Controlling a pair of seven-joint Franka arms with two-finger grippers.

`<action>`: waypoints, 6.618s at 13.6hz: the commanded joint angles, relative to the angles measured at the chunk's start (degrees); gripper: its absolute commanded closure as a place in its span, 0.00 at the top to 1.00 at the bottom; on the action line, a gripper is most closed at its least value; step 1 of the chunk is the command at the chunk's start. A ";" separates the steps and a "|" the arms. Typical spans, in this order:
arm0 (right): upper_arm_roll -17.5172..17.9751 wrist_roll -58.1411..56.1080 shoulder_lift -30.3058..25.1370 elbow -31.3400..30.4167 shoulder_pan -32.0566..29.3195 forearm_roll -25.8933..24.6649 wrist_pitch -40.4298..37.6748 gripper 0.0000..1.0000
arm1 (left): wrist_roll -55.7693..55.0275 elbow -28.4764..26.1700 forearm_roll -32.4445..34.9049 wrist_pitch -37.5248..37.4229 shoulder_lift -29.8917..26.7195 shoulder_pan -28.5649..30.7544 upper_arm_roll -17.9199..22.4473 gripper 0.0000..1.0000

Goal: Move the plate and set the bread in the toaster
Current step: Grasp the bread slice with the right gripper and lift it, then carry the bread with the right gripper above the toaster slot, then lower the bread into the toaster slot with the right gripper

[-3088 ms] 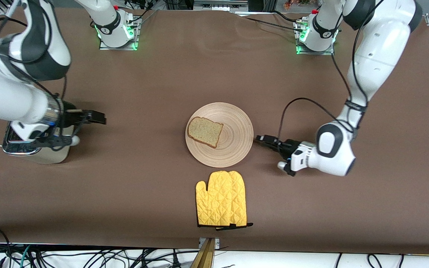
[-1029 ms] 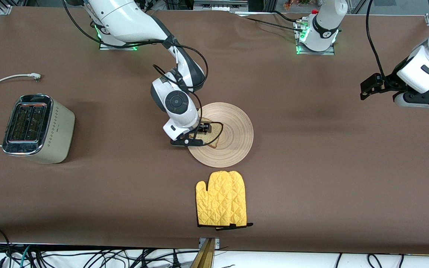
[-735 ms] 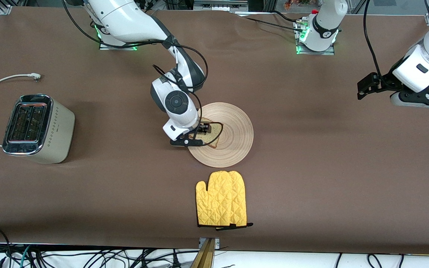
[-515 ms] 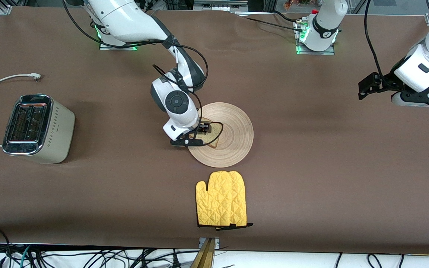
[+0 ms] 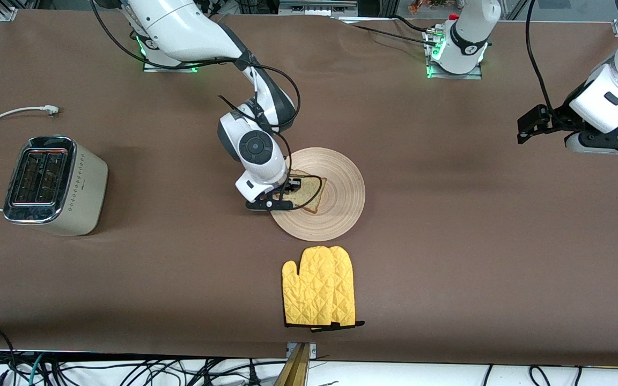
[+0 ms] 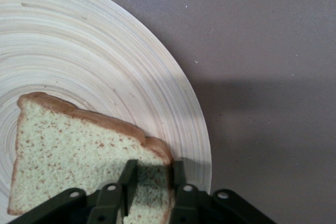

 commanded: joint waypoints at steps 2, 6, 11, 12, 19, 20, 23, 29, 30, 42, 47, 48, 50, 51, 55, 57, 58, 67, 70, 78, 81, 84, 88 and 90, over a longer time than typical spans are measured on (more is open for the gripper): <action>-0.30 0.64 0.65 1.09 0.56 -0.69 -0.25 0.09 | -0.31 1.65 0.18 -0.69 0.90 0.04 0.07 1.00; -0.21 0.55 0.91 1.09 0.56 -2.87 -0.25 0.00 | -0.40 1.74 0.09 -0.60 0.90 -0.04 0.07 1.00; -0.12 0.28 0.91 1.09 0.47 -3.33 -0.78 0.00 | -0.40 1.74 0.09 -0.60 0.90 -0.04 0.07 1.00; -0.12 0.20 0.65 1.18 0.47 -3.24 -0.96 0.00 | -0.40 1.74 0.09 -0.60 0.90 -0.04 0.07 1.00; -0.47 -0.33 -0.85 11.80 -0.06 -3.50 -18.42 0.00 | -0.40 2.80 -0.09 -0.43 1.69 -0.04 0.07 1.00; -0.56 -0.42 -0.85 13.47 -0.15 -3.59 -21.06 0.00 | -0.40 2.88 -0.09 -0.43 1.69 -0.04 0.07 1.00; -2.75 -5.49 -2.95 16.82 -0.32 -4.90 -29.76 0.00 | -0.40 2.88 -0.09 -0.43 1.78 -0.05 0.07 1.00; -6.79 -12.36 -7.69 17.09 -0.23 -4.91 -38.83 0.00 | -0.40 2.88 -0.09 -0.43 1.69 -0.04 0.07 1.00; -7.76 -14.11 -8.57 17.09 -0.23 -4.99 -40.23 0.00 | -0.40 2.88 -0.09 -0.43 1.69 -0.04 0.07 1.00; -32.62 -49.34 -17.11 17.00 -0.15 -17.73 -57.73 0.00 | -0.40 2.88 -0.09 -0.43 1.78 -0.04 0.07 1.00; -41.17 -62.45 -15.27 16.30 -4.70 -20.54 -54.49 0.00 | -0.40 2.88 -0.09 -0.51 1.78 -0.04 0.07 1.00; -41.08 -64.04 -14.74 15.77 -6.37 -20.99 -53.35 0.00 | -0.40 2.88 -0.09 -0.43 1.78 -0.04 0.07 1.00; -41.08 -66.50 -13.68 14.11 -9.80 -20.99 -49.93 0.00 | -0.40 2.88 -0.09 -0.43 1.69 -0.04 0.07 1.00; -41.08 -66.69 -13.16 13.49 -10.68 -20.99 -48.17 0.00 | -0.40 2.88 -0.09 -0.43 1.69 -0.04 0.07 1.00; -40.99 -66.60 -9.47 13.31 -12.01 -20.38 -44.12 0.00 | -0.40 2.88 -0.09 -0.43 1.78 -0.04 0.07 1.00; -40.82 -65.99 -9.20 13.39 -11.58 -20.20 -43.85 0.00 | -0.40 2.88 -0.09 -0.43 1.69 -0.04 0.07 1.00; -40.73 -65.64 -9.20 13.39 -11.31 -20.11 -43.85 0.00 | -0.40 2.88 -0.09 -0.43 1.69 -0.04 0.07 1.00; -39.94 -65.63 -6.83 13.13 -12.01 -19.50 -40.43 0.00 | -0.40 2.88 -0.09 -0.43 1.69 -0.04 0.07 1.00; -39.94 -66.25 -6.12 12.60 -13.77 -18.80 -37.53 0.00 | -0.40 2.88 -0.09 -0.43 1.78 -0.04 0.07 1.00; -40.29 -67.39 -6.82 12.60 -14.47 -18.44 -40.24 0.00 | -0.40 2.88 -0.09 -0.43 1.69 -0.04 0.07 1.00; -41.17 -67.31 -6.91 12.69 -14.56 -18.53 -41.21 0.00 | -0.40 2.88 -0.09 -0.43 1.78 -0.04 0.07 1.00; -41.34 -66.87 -6.82 12.69 -15.17 -18.79 -41.12 0.00 | -0.40 2.88 -0.09 -0.43 1.78 -0.04 0.07 1.00; -41.08 -64.16 -5.69 12.78 -14.74 -18.88 -40.33 0.00 | -0.40 2.88 -0.09 -0.43 1.78 -0.04 0.07 1.00; -40.56 -60.99 -5.24 12.78 -13.78 -18.79 -40.33 0.00 | -0.40 2.88 -0.09 -0.51 1.78 -0.04 0.07 1.00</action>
